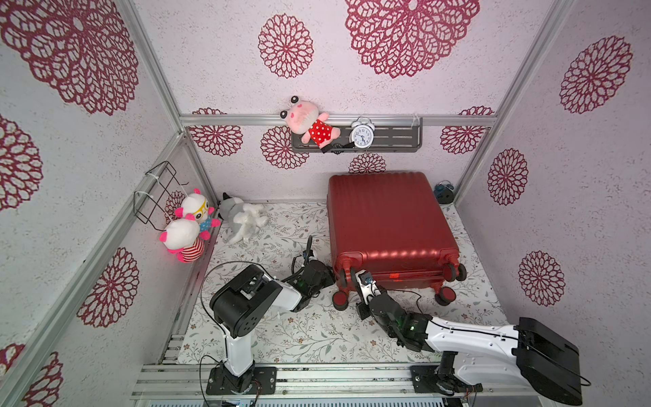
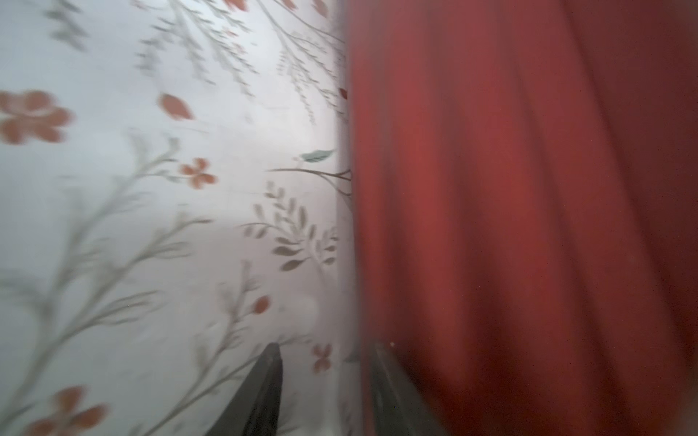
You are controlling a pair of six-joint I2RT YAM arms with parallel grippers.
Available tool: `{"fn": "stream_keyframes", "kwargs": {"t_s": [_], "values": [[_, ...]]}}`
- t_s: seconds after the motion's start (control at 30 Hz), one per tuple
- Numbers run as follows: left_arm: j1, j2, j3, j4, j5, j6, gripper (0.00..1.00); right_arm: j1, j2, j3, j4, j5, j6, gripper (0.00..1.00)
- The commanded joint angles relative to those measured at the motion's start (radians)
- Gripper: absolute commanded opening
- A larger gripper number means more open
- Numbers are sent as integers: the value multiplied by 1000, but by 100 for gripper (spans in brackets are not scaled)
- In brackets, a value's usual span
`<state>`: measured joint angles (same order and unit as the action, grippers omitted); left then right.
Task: Open the suitcase zippers
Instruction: Unzip the zipper on the suitcase.
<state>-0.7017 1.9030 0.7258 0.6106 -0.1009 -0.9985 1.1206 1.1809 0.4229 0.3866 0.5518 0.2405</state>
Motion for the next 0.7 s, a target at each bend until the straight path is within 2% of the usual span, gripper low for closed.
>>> {"fn": "stream_keyframes", "kwargs": {"t_s": [0.0,0.2,0.3,0.5,0.67], "values": [[-79,43,75,208,197,-2,42,61,-3,4,125,-122,-41,0],[-90,47,8,317,184,-28,43,156,123,10,269,-55,-76,0],[-91,44,-22,349,183,-35,43,176,163,33,258,-23,-99,0],[-106,29,-81,396,167,-40,44,173,146,48,213,-23,-92,0],[-125,51,-81,400,156,-33,45,113,95,22,179,-52,-111,0]]}}
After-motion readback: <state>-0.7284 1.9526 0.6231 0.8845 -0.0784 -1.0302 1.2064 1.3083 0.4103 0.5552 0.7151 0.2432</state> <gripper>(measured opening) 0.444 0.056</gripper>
